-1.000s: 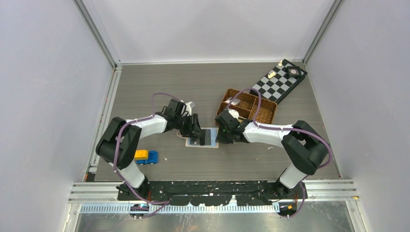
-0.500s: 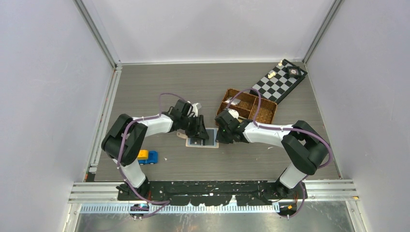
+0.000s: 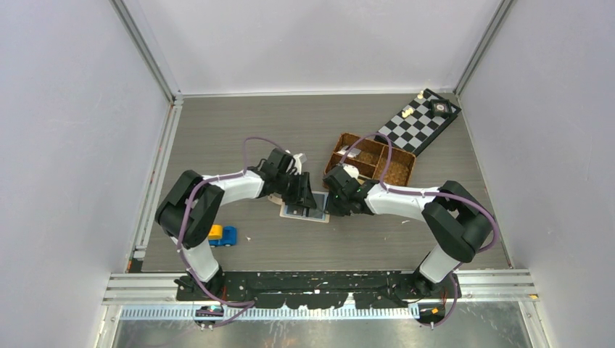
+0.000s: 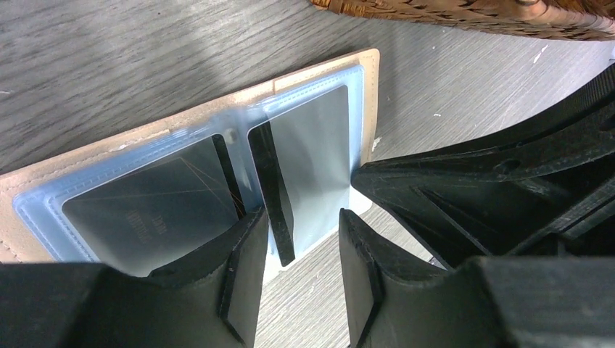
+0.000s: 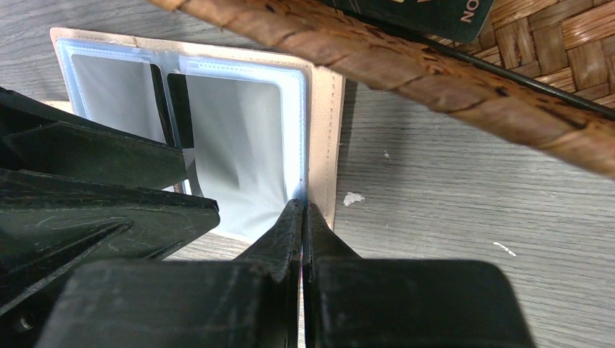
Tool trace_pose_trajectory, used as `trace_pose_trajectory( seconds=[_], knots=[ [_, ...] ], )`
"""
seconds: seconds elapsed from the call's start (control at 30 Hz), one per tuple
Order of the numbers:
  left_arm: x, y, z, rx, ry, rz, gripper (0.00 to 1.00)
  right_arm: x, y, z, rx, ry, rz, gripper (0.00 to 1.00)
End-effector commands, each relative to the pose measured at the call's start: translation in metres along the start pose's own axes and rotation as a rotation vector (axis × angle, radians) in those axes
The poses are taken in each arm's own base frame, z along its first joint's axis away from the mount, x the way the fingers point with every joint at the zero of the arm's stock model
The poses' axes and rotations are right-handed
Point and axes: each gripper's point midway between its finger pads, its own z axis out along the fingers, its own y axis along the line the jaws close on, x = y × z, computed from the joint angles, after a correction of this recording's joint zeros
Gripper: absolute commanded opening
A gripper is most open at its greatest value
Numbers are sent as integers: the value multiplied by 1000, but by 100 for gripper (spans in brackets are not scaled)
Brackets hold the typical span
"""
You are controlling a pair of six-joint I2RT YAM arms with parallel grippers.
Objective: Put the credit cards into the card holder
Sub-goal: Insert the credit card into the card holder.
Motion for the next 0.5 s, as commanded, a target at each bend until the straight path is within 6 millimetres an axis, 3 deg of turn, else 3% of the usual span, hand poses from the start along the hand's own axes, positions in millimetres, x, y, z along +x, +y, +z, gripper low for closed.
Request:
trace_pose_trajectory(
  seconds=[0.0, 0.3, 0.47],
  knots=[
    [-6, -14, 5, 9, -15, 29, 42, -7, 7, 1, -30, -33, 4, 1],
    [0, -22, 12, 14, 4, 50, 41, -8, 6, -2, -31, -47, 13, 0],
    [-3, -20, 4, -13, -24, 68, 42, -11, 4, -8, -28, -64, 14, 1]
  ],
)
